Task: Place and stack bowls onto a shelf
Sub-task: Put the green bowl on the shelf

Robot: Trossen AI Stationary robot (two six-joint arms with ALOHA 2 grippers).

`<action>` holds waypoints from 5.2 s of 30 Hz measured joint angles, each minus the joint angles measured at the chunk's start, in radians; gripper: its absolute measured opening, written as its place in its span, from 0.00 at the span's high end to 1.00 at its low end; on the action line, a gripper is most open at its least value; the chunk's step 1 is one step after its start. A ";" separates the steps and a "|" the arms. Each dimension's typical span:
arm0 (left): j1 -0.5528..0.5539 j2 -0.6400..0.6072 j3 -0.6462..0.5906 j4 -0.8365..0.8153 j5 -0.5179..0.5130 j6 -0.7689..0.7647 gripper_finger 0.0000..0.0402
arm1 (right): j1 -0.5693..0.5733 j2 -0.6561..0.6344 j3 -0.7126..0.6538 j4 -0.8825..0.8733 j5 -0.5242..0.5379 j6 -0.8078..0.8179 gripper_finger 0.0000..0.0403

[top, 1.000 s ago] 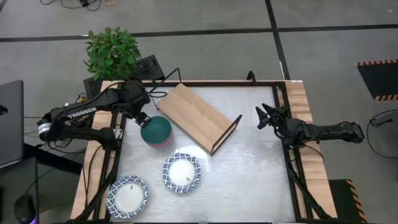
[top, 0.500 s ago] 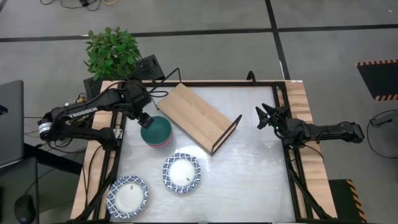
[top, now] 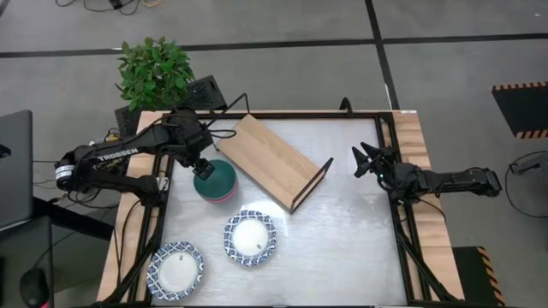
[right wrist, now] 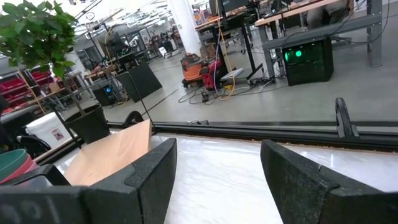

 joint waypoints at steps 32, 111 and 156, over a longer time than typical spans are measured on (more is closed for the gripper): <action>0.000 0.000 -0.072 0.053 0.046 0.025 0.58 | 0.000 0.000 0.000 0.000 0.000 -0.004 0.36; 0.276 0.402 0.220 0.467 0.134 0.122 1.00 | 0.000 0.000 0.000 0.000 0.000 -0.006 0.36; 0.206 0.503 0.593 0.101 0.158 1.055 1.00 | 0.000 0.000 0.000 0.000 0.000 -0.039 0.36</action>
